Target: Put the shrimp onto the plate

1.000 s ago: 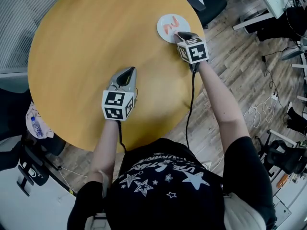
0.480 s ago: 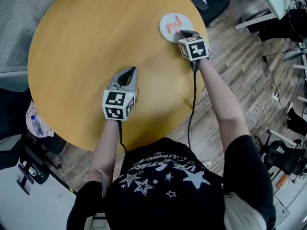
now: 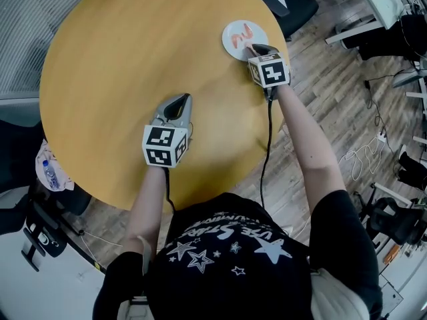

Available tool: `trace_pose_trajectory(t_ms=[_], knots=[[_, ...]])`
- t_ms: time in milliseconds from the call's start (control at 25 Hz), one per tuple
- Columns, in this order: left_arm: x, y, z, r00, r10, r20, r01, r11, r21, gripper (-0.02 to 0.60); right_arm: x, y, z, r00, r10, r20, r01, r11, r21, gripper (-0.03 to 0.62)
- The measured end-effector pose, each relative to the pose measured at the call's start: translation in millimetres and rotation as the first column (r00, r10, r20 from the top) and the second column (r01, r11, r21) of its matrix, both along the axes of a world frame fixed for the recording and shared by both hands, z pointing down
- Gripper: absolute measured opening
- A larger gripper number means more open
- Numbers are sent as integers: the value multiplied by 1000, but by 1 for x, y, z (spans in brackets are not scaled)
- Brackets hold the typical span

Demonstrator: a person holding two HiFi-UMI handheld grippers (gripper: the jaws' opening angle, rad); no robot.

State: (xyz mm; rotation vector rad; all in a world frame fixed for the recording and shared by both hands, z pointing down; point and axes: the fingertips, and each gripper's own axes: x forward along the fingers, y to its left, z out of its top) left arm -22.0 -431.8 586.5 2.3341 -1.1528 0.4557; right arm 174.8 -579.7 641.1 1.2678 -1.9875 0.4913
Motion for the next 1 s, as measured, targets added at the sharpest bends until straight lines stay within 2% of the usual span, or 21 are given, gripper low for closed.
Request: trace_pose_trajectory(t_ms=[520, 840, 1000], knots=[[1, 15, -27, 1000, -7, -9, 7, 999, 34, 2, 3, 39, -28, 999, 10, 34, -11, 999, 45, 78], [3, 34, -54, 1000, -19, -18, 20, 997, 73, 2, -2, 66, -64, 997, -12, 75, 4, 994, 112, 74], [4, 46, -66, 1000, -16, -14, 17, 995, 97, 2, -2, 80, -82, 995, -5, 96, -10, 989, 149, 48]])
